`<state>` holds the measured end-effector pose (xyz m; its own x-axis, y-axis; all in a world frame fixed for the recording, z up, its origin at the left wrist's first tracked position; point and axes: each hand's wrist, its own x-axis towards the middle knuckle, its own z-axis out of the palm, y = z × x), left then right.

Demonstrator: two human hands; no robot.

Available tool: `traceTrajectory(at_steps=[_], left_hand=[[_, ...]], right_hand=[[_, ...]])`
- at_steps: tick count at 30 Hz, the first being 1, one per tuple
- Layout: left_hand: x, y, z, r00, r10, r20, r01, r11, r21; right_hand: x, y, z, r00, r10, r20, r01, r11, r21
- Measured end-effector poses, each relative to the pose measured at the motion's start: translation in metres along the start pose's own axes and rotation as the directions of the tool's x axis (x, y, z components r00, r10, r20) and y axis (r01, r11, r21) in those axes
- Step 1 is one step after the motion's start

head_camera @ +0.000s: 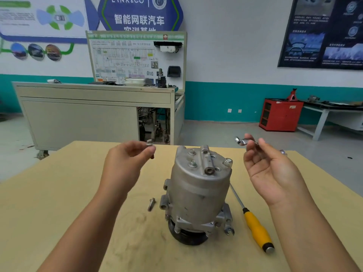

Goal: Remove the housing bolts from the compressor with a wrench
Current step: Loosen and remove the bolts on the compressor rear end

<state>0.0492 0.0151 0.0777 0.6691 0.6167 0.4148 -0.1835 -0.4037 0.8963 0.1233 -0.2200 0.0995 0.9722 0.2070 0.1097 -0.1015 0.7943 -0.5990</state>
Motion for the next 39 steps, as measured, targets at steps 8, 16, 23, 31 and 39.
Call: traceTrajectory(at_steps=[8, 16, 23, 31, 39], left_hand=[[-0.03, -0.1, -0.017, 0.94, -0.324, 0.108, 0.289, 0.924, 0.252], [-0.014, -0.131, 0.006, 0.93, -0.352, 0.104, 0.249, 0.814, 0.526], [0.0, -0.149, 0.013, 0.95, -0.296, 0.103, 0.177, 0.777, 0.604], [0.001, -0.157, 0.017, 0.975, -0.149, 0.162, -0.009, 0.708, 0.706], [0.002, -0.16, 0.01, 0.976, -0.144, 0.161, 0.01, 0.775, 0.632]], right_hand=[[-0.001, 0.028, -0.031, 0.999, 0.037, -0.023, -0.036, 0.998, 0.044], [0.003, 0.067, -0.072, 0.995, 0.03, -0.099, -0.01, 0.981, 0.196], [0.007, 0.07, -0.081, 0.993, 0.002, -0.117, 0.017, 0.987, 0.157], [0.005, 0.071, -0.083, 0.994, -0.011, -0.104, 0.029, 0.986, 0.165], [0.005, 0.073, -0.084, 0.996, -0.004, -0.093, 0.02, 0.985, 0.169]])
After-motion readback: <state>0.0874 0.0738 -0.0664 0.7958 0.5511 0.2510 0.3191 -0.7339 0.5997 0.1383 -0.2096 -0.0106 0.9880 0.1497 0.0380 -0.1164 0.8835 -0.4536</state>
